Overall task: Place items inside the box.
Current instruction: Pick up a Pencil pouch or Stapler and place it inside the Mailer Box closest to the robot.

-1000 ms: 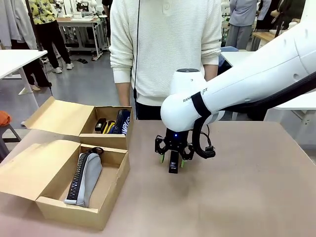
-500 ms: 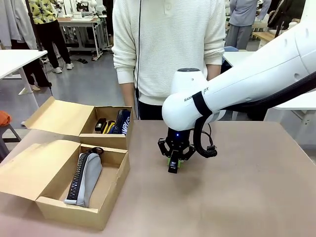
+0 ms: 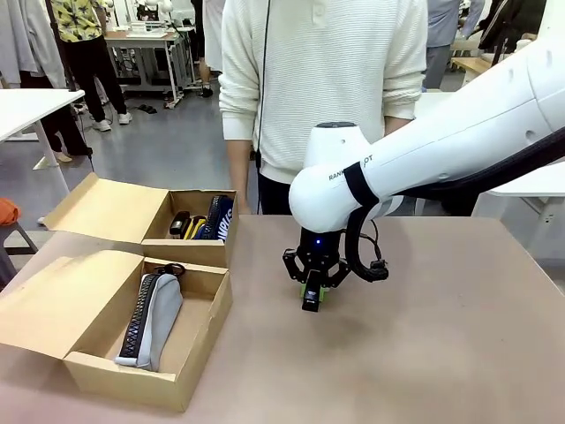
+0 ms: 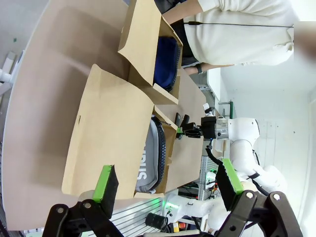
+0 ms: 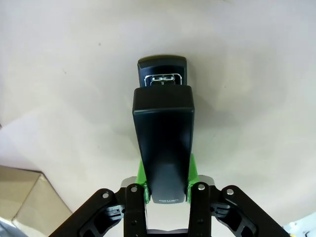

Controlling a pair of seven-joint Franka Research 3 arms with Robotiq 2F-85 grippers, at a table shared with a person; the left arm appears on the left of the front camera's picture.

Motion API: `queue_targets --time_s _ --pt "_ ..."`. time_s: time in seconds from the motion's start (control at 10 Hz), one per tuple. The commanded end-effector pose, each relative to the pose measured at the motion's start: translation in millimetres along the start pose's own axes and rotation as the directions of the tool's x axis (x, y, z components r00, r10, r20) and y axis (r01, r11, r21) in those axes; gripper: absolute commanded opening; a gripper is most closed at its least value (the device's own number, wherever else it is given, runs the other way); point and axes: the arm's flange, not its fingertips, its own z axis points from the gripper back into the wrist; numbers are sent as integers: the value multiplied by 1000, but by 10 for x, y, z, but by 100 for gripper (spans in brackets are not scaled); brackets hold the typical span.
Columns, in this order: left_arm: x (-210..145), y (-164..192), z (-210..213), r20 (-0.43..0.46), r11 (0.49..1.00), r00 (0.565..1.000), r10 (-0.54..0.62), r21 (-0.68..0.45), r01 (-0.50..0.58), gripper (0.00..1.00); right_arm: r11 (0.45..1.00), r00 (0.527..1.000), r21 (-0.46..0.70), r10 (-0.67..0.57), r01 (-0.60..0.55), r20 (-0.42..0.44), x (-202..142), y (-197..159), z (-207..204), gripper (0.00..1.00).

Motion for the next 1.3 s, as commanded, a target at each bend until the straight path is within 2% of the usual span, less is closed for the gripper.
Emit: queue_targets --time_s 0.0,0.2,0.4,0.5,0.6,0.7,0.8,0.9,1.1,1.2 --pt "-10 -3 9 1 1000 1000 -15 -14 15 100 993 993 -25 118 -119 -18 -320 -103 204 0" --pt "-10 -3 9 1 1000 1000 -15 -14 15 100 975 955 28 221 -220 -196 -1039 -344 498 0" --pt "-10 -3 9 1 1000 1000 -15 -14 15 100 944 908 47 328 -328 -261 -1750 -464 437 0" --pt "-10 -3 9 1 1000 1000 -15 -14 15 100 946 911 64 324 -319 -256 -1912 -534 381 0" --pt "-10 -3 9 1 1000 1000 -15 -14 15 100 960 933 27 276 -277 -230 -1516 -273 417 0" --pt "-10 -3 9 1 1000 1000 -15 -14 15 100 960 933 27 276 -277 -230 -1516 -273 417 0" --pt "-10 -3 9 1 1000 1000 -15 -14 15 100 950 917 29 308 -311 -253 -1915 -404 395 33" --pt "-10 -3 9 1 1000 1000 -15 -14 15 100 911 857 132 413 -392 -307 -1734 -434 243 33" --pt "-10 -3 9 1 1000 1000 -15 -14 15 100 920 913 253 352 -298 -204 -1869 -157 344 33" --pt "-10 -3 9 1 1000 1000 -15 -14 15 100 928 950 311 263 -203 -166 -1961 -1 420 33"
